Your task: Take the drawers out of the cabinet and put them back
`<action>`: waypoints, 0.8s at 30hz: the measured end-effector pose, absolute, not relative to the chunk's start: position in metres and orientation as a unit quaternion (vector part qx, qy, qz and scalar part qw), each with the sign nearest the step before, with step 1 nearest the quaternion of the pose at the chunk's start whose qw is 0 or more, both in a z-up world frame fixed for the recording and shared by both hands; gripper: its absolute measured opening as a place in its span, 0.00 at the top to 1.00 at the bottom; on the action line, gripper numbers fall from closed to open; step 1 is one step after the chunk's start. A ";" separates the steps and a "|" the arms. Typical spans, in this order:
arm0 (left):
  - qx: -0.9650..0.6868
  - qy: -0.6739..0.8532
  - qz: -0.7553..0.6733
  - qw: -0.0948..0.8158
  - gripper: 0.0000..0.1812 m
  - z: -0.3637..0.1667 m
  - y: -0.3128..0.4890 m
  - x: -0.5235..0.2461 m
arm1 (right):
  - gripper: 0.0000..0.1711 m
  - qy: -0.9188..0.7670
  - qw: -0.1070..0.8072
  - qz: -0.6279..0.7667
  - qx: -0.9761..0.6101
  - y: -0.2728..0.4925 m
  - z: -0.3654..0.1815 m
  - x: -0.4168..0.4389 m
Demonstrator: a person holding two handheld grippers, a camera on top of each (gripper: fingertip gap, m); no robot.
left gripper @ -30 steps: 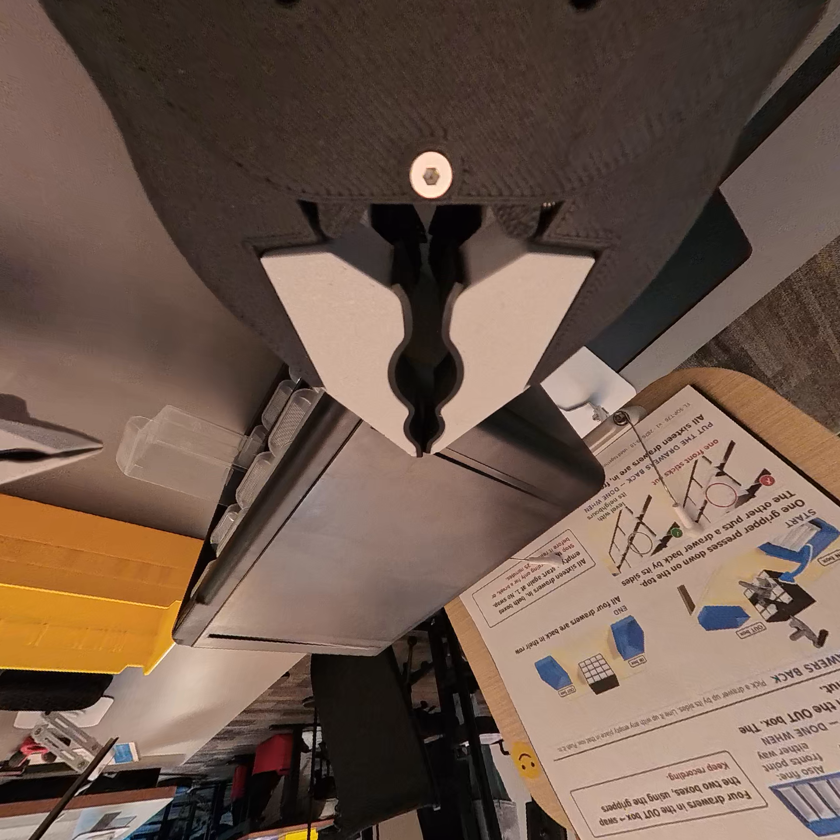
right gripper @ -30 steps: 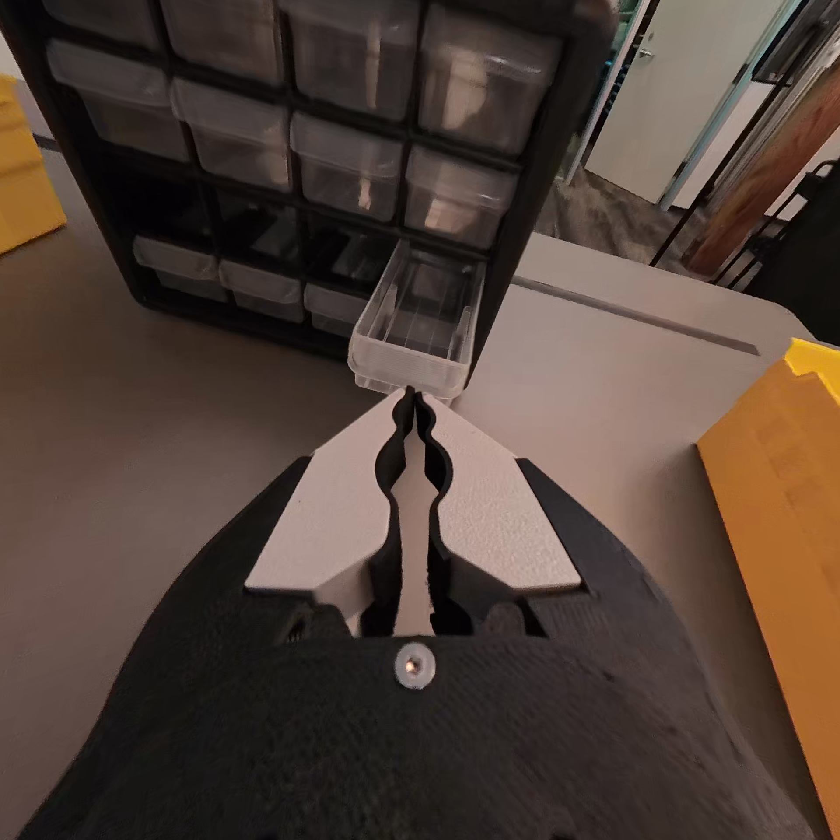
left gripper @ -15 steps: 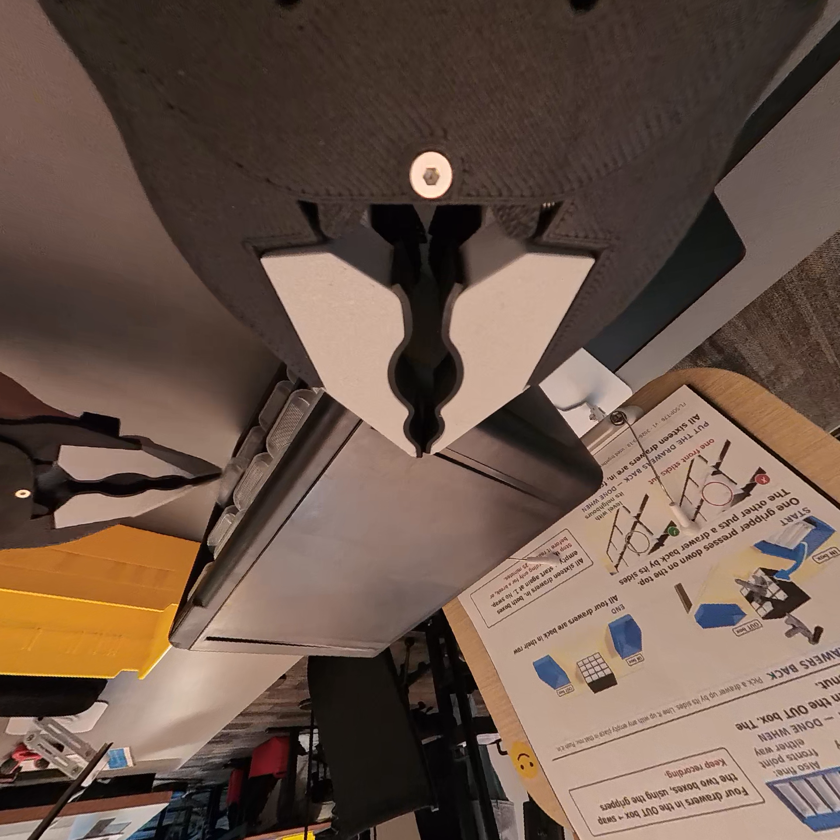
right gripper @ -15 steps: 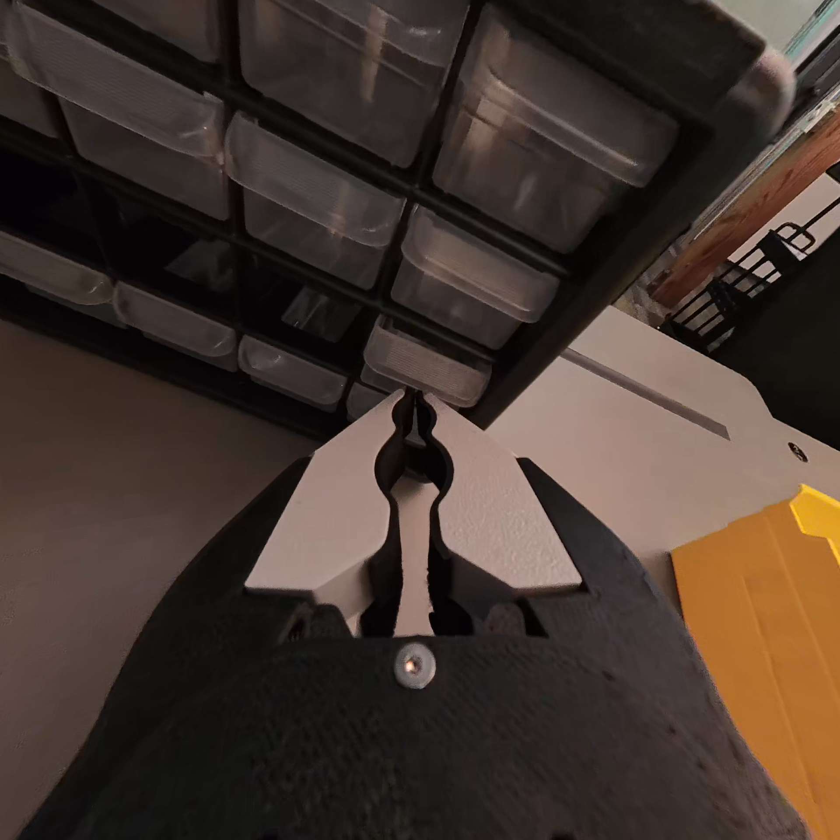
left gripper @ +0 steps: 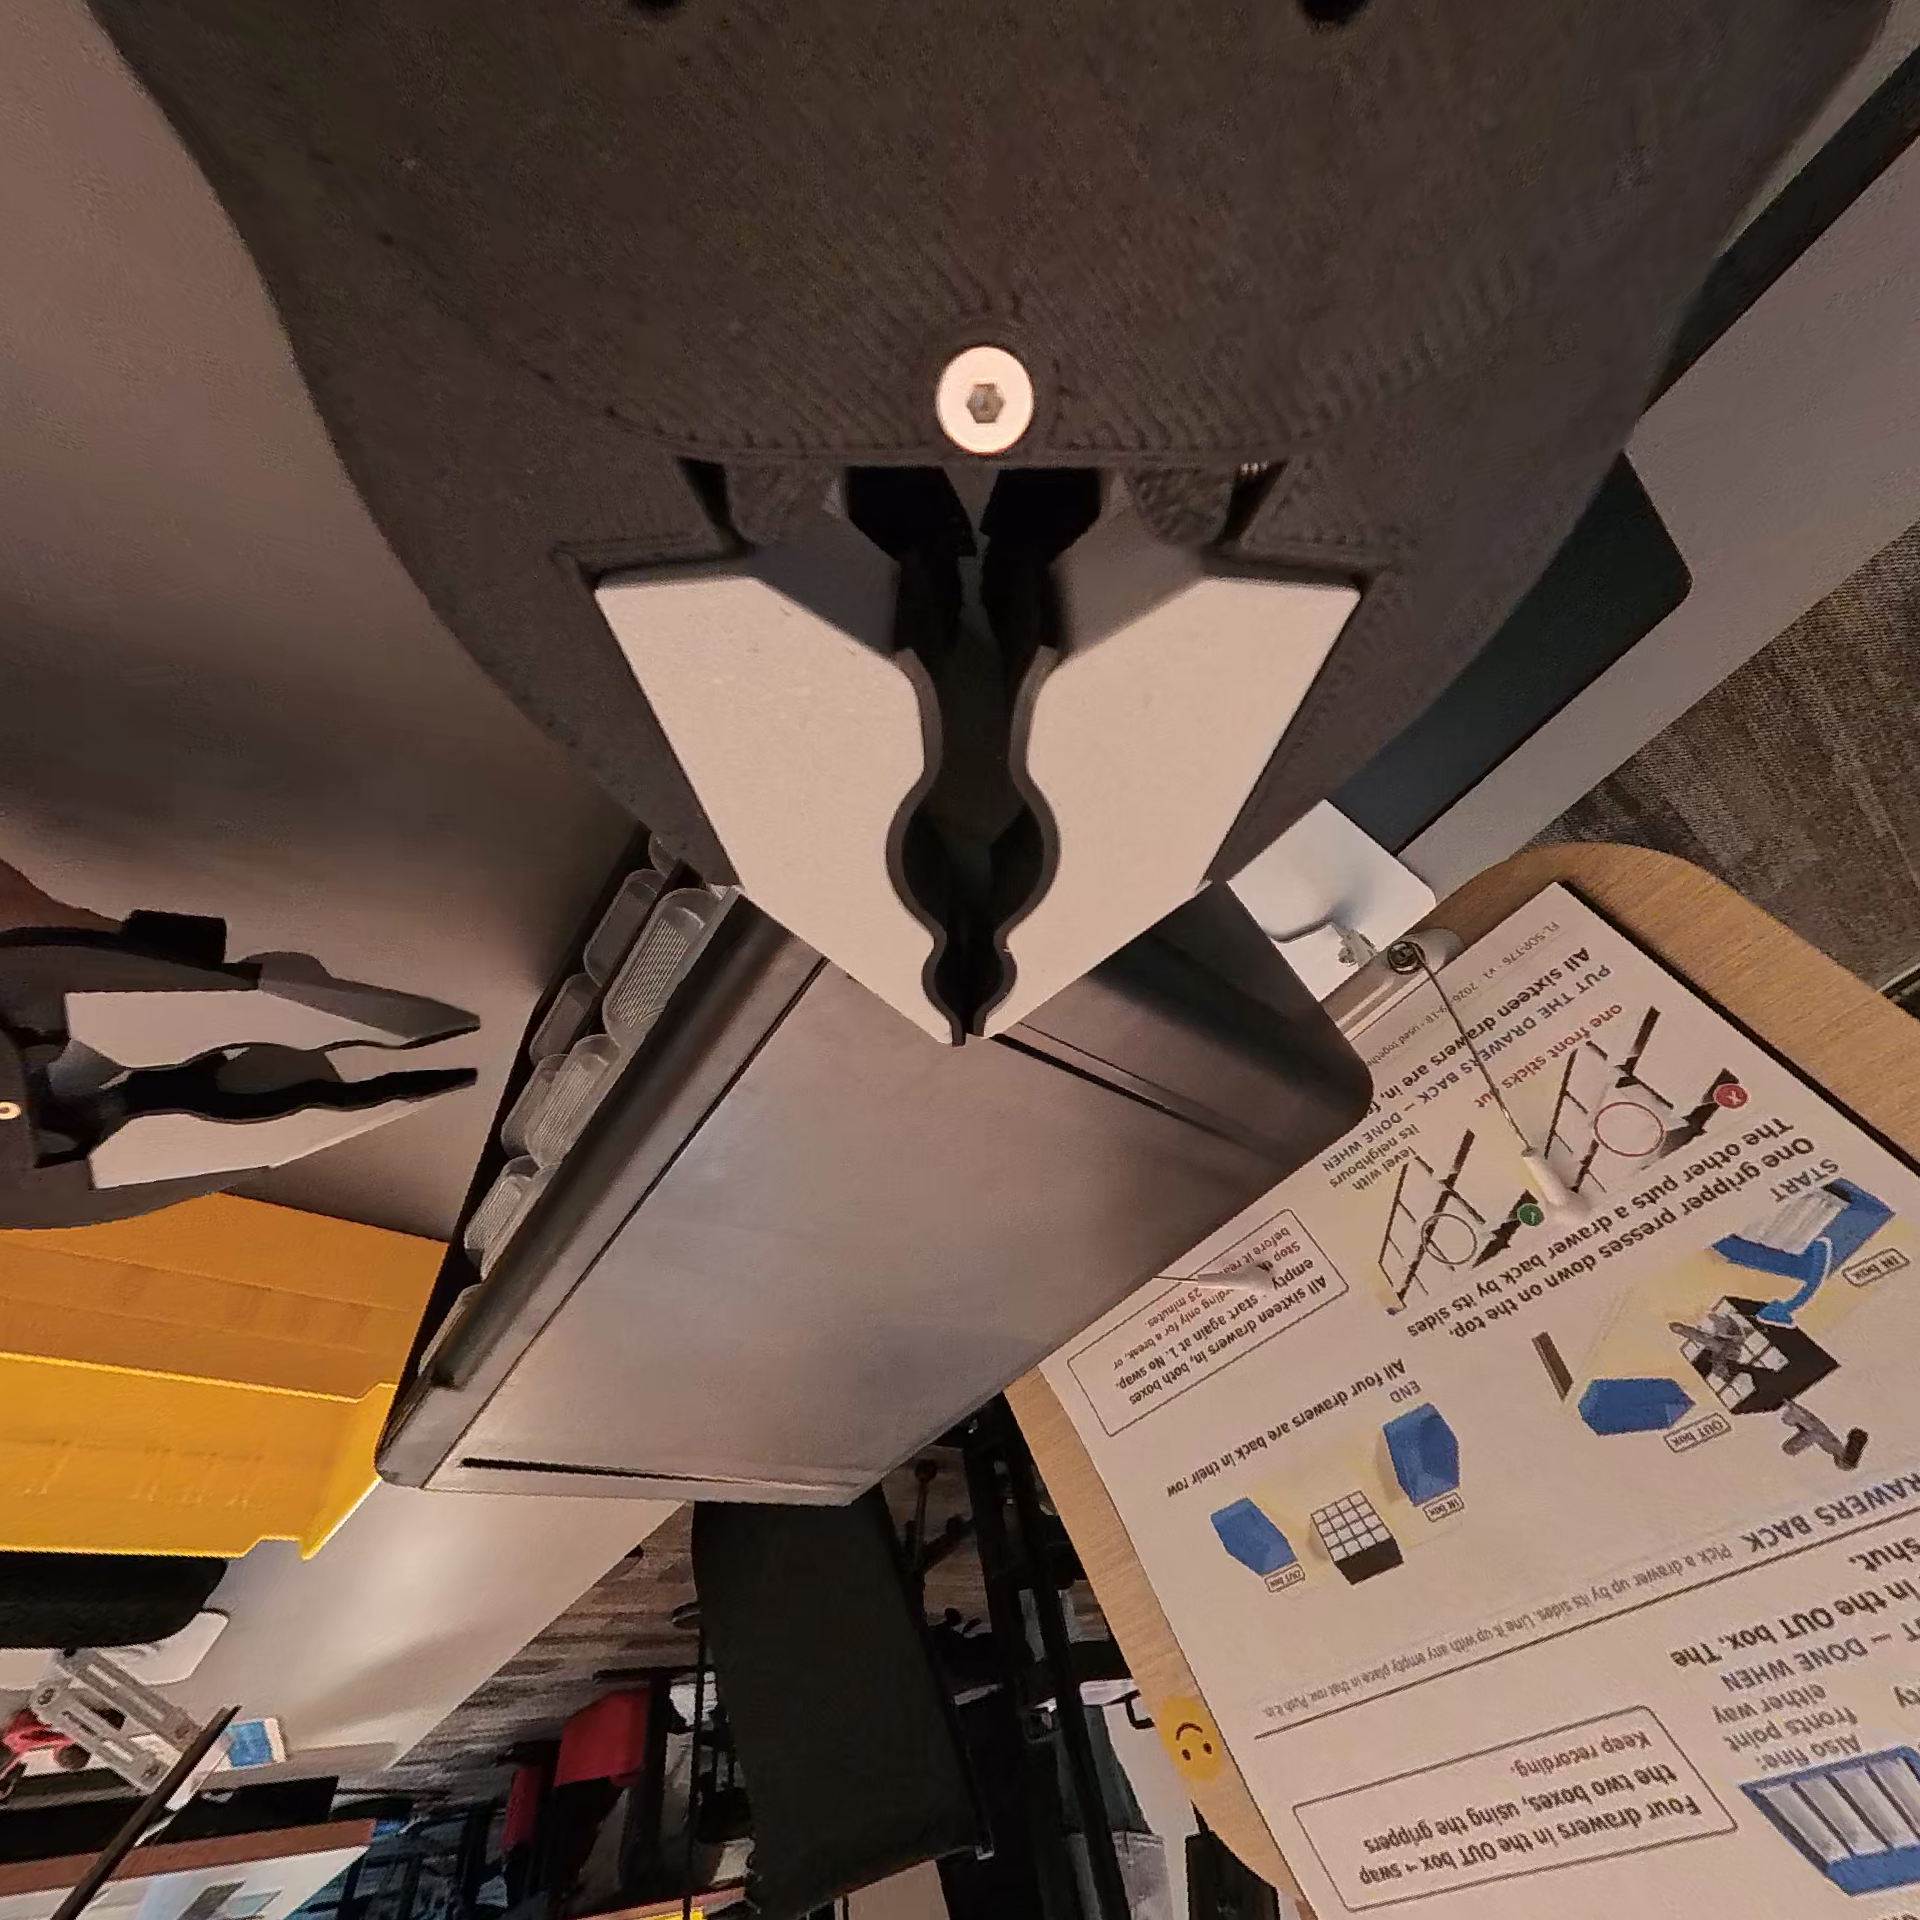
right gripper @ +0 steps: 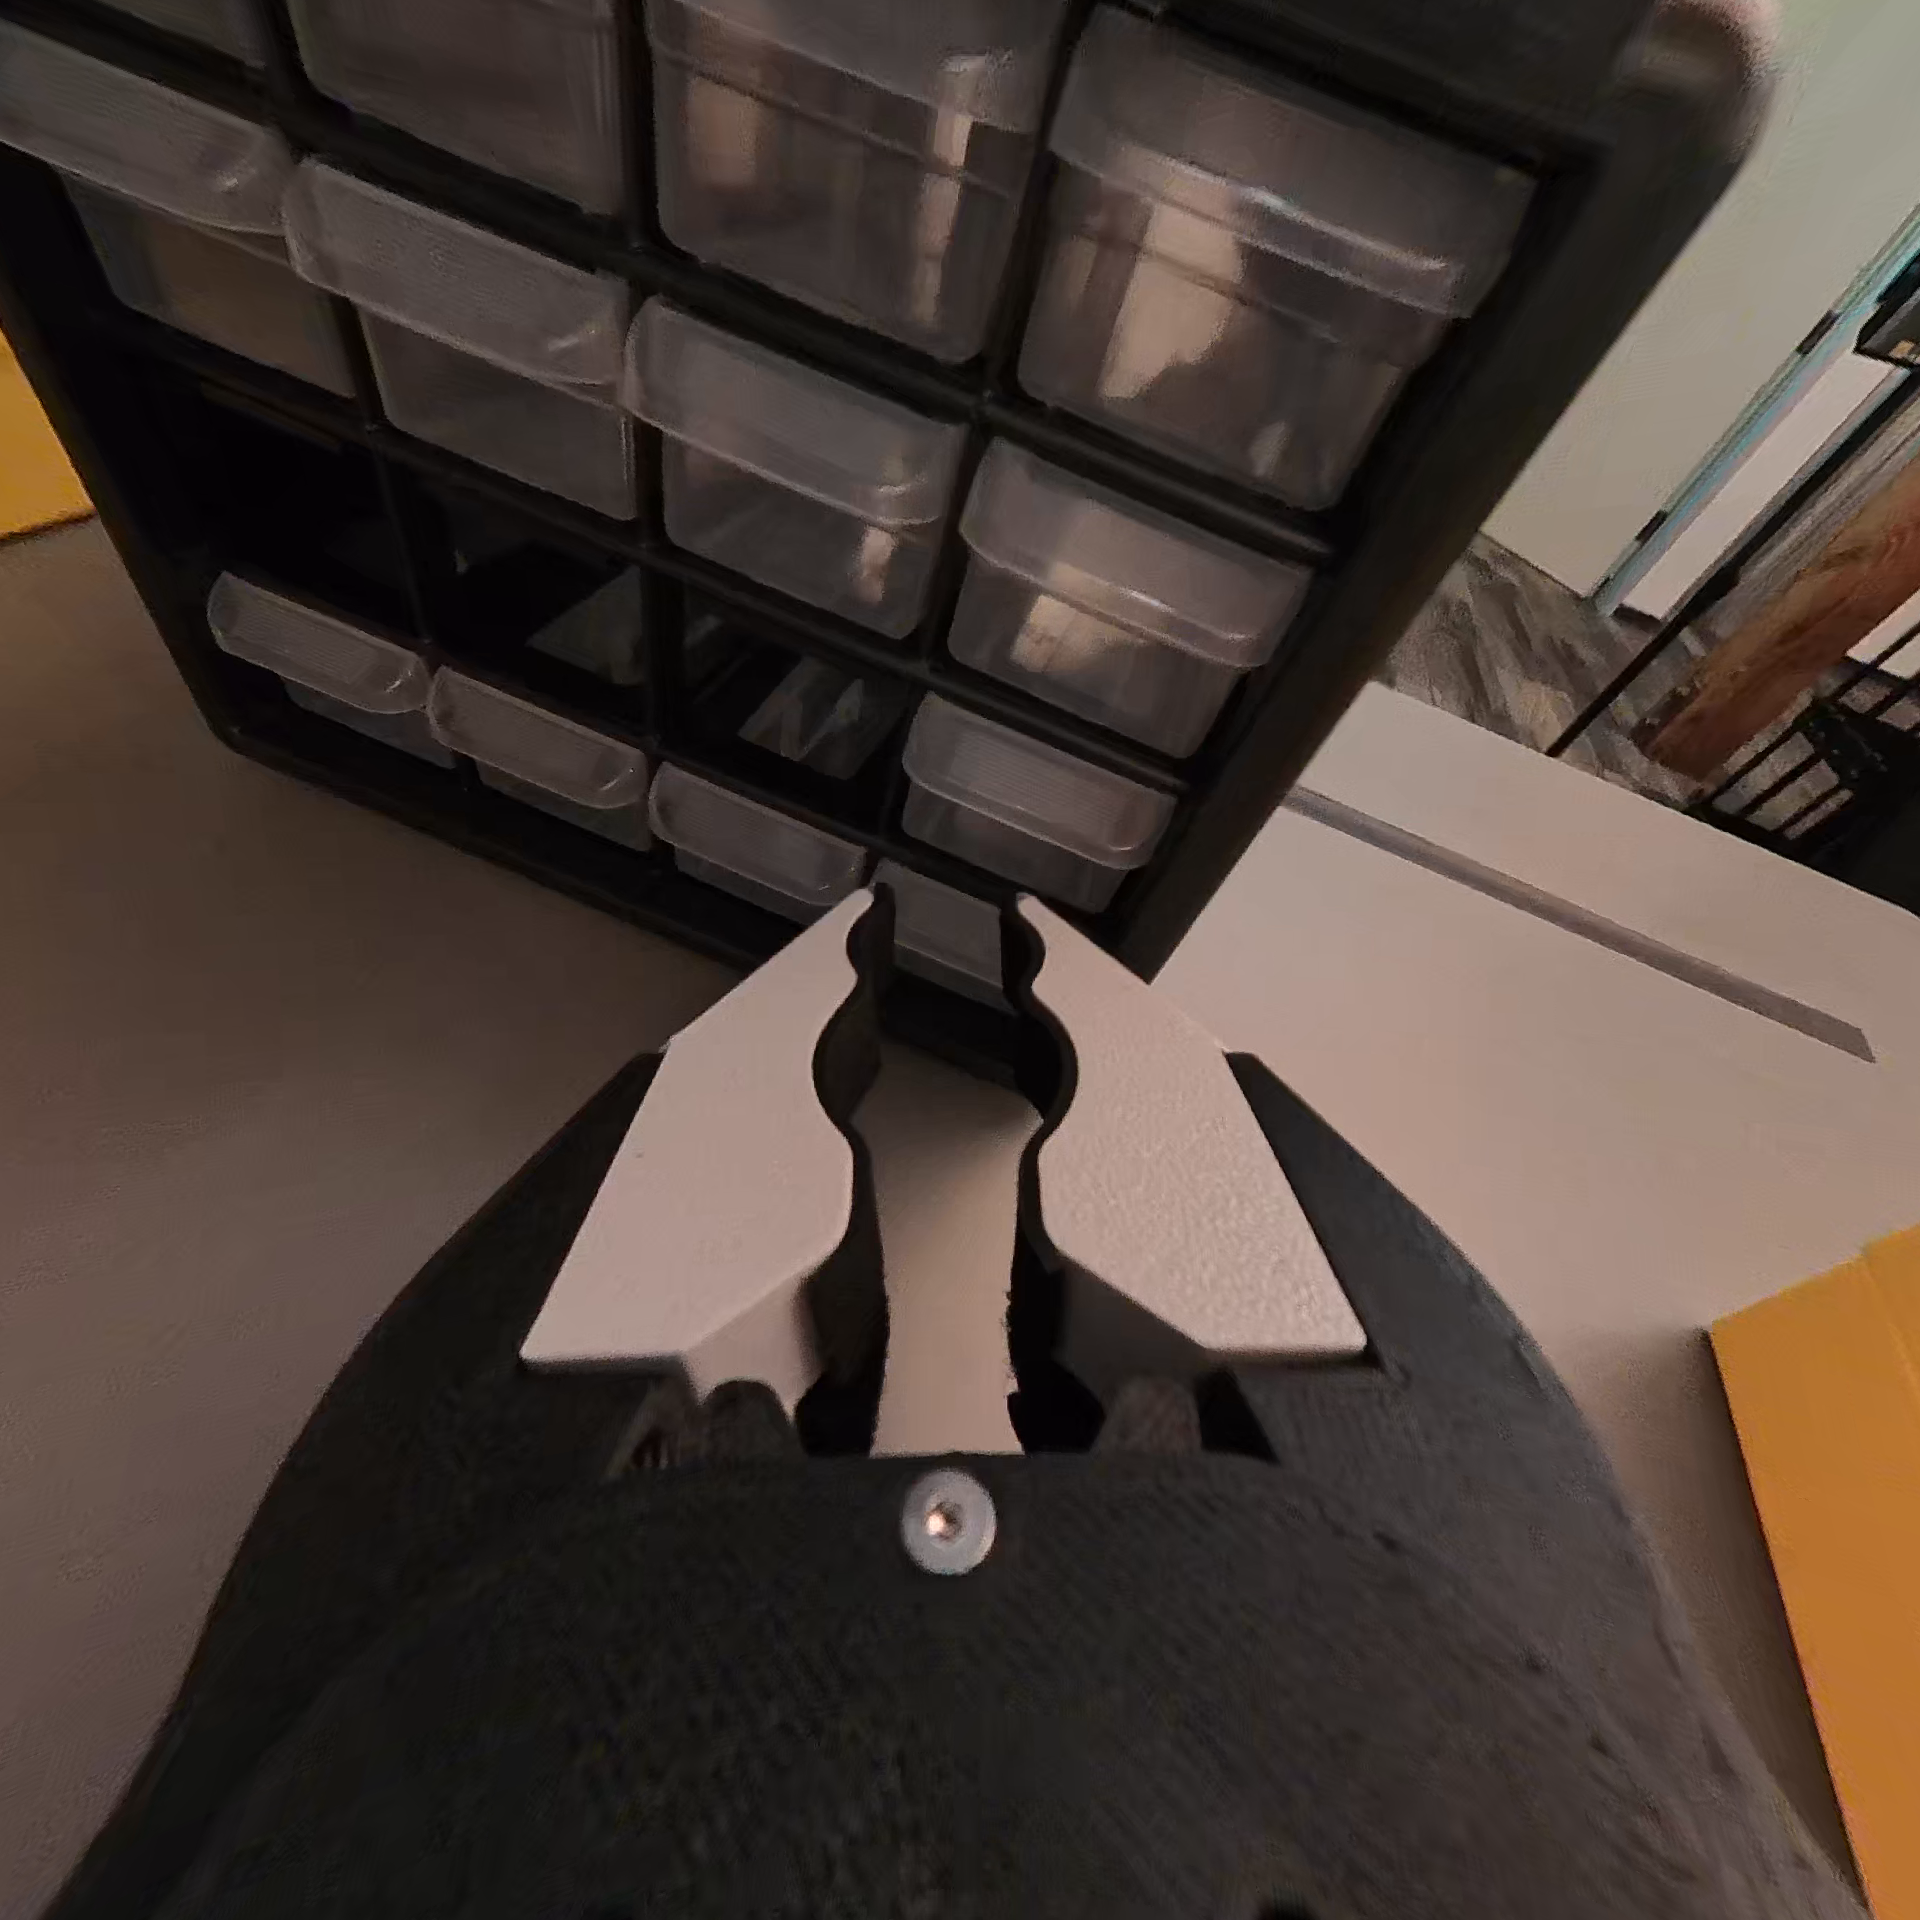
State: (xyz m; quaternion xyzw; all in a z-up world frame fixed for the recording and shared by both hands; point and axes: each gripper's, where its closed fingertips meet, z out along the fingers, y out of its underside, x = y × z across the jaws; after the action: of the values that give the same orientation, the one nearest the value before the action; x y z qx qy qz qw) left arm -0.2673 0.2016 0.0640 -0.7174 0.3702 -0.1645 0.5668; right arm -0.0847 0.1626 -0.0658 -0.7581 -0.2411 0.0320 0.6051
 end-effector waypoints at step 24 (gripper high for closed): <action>-0.835 0.403 0.010 0.374 0.77 -0.044 0.049 -0.478 | 0.90 -0.275 0.660 0.098 -0.693 0.194 0.109 -0.101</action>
State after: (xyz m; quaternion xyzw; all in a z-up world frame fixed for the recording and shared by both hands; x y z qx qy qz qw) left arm -0.4782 0.0487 -0.0435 -0.8355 0.4028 0.0099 0.3737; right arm -0.1007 0.1936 0.1088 -0.6928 -0.2748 0.0977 0.6595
